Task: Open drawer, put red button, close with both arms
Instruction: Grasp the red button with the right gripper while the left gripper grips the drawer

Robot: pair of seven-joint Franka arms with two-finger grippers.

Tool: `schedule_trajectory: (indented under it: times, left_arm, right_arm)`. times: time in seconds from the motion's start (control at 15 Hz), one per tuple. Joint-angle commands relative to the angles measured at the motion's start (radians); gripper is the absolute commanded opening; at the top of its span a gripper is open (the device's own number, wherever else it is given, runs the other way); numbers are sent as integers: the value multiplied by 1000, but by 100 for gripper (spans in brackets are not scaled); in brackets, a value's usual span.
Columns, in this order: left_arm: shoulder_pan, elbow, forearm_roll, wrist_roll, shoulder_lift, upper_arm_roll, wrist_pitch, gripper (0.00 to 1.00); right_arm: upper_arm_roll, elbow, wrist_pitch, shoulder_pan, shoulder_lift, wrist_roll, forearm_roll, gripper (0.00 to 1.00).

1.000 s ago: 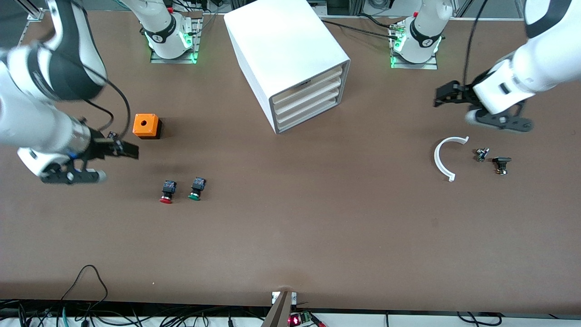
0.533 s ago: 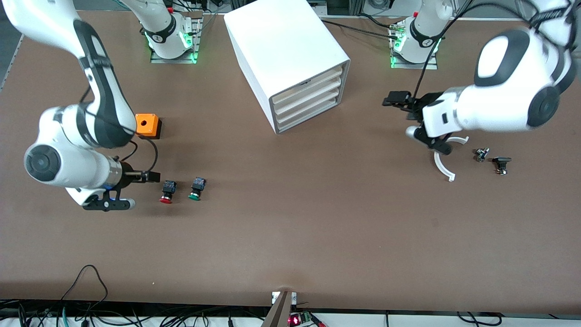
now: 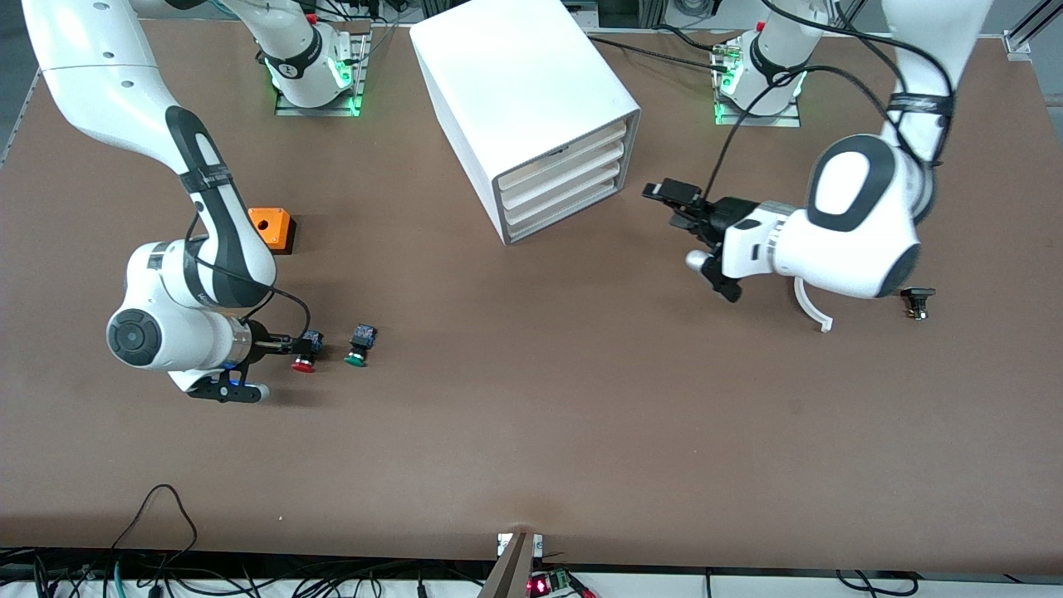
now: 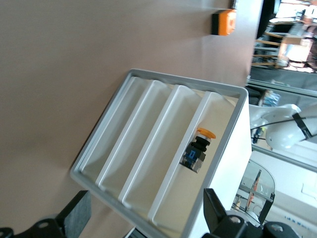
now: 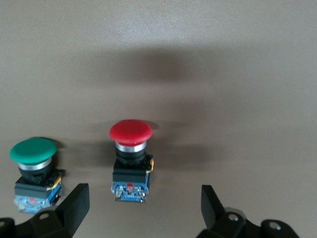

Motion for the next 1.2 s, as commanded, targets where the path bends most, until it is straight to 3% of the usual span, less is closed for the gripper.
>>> schedule_trajectory:
  times: [0.0,0.27,0.4,0.47,0.67,0.73,0.93,1.13]
  left_arm:
    - [3,-134,-86,137,-38,-6,59,98]
    - [6,-210,-100,173,-49,-70,127,95]
    - [9,-269,-112,233,-54,-113,206,92]
    - [13,-283,-129,274,-52,-125,233,91]
    - [13,-338,-196,374,-49,-126,265,84]
    - [10,-358,-216,393,-49,-129,279,81]
    - [0,-402,-245,459,-46,-139,294,68]
    - [1,-419,-248,459,-46,-152,297,66]
  right_arm:
    - [8,-35,70,-1,14,20,22,100]
    - [10,-65,119,11,27,22,45,100]
    - [10,-65,114,11,29,20,45,95]
    - [10,-65,107,11,29,20,45,83]
    - [10,-65,94,13,29,17,45,32]
    - [10,-65,94,14,27,17,45,21]
    - [8,-58,96,14,24,11,41,0]
    - [10,-53,96,18,18,20,45,0]
